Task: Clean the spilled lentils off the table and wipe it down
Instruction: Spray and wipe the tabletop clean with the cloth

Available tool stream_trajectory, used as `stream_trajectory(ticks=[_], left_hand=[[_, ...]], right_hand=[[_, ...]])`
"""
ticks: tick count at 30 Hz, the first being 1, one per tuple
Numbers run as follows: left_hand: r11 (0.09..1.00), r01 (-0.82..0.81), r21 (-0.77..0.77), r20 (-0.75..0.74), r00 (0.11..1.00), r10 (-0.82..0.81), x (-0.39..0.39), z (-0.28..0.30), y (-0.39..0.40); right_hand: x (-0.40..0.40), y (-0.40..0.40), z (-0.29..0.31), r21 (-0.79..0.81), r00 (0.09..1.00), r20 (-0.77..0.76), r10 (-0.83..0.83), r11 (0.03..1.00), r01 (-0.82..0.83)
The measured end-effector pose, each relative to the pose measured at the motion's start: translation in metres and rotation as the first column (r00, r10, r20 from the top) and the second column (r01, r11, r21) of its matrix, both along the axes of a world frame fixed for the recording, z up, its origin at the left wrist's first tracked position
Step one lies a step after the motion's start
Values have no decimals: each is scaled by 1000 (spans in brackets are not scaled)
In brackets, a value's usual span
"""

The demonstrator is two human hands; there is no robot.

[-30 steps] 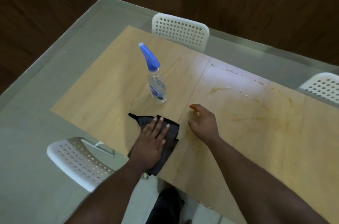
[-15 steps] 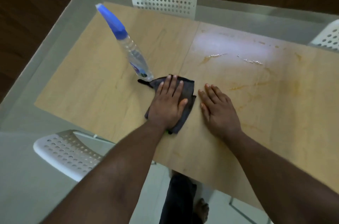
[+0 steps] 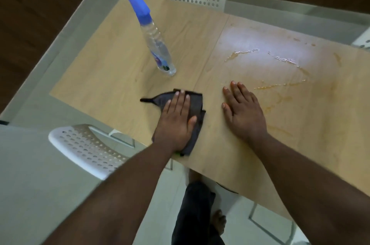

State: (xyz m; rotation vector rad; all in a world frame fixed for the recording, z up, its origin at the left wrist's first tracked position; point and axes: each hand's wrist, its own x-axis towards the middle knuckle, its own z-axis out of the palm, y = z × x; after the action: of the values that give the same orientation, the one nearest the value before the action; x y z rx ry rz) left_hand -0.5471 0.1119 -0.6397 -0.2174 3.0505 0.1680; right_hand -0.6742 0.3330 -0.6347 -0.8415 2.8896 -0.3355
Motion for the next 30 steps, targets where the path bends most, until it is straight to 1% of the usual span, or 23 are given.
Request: stream_trajectory(ticks=[3, 5, 7, 9, 11, 14, 17, 20, 22, 23, 25, 27, 30], left_hand=[[998, -62, -34, 10, 998, 62, -65, -1, 6], [998, -50, -34, -6, 999, 50, -83, 0, 11], [1000, -25, -16, -19, 1000, 25, -69, 1, 18], [1000, 20, 0, -20, 1000, -20, -37, 3, 27], [999, 34, 25, 4, 999, -34, -14, 5, 34], [999, 31, 35, 13, 999, -32, -16, 7, 35], [996, 84, 36, 18, 996, -84, -53, 7, 27], [996, 89, 24, 8, 996, -89, -114, 5, 19], [997, 75, 19, 11, 997, -76, -155, 6, 17], [997, 78, 12, 11, 997, -78, -183, 8, 16], [998, 62, -2, -2, 998, -62, -200, 6, 15], [999, 49, 2, -19, 999, -49, -204, 2, 17], [1000, 20, 17, -51, 999, -19, -176, 0, 22]], right_hand=[[-1, 2, -7, 5, 1000, -10, 15, 1000, -15], [-3, 3, -8, 4, 1000, -10, 19, 1000, -19], [-4, 4, -7, 0, 1000, -9, 20, 1000, -20], [-2, 4, -5, -2, 1000, -3, 18, 1000, -18], [-2, 2, -2, 1, 1000, 17, 15, 1000, -15], [-1, 4, -1, -10, 1000, 15, 5, 1000, -5], [0, 4, -1, -14, 999, 47, 3, 1000, -3], [-8, 4, -1, -49, 996, 85, 3, 999, 1], [-24, 4, 1, -72, 994, 104, -16, 997, 24], [-45, 2, 1, -69, 993, 106, -43, 996, 51], [-76, 2, 2, -51, 993, 90, -74, 996, 78], [-120, 6, 5, -18, 988, 84, -127, 991, 129], [-157, 13, 9, 13, 985, 60, -163, 987, 163]])
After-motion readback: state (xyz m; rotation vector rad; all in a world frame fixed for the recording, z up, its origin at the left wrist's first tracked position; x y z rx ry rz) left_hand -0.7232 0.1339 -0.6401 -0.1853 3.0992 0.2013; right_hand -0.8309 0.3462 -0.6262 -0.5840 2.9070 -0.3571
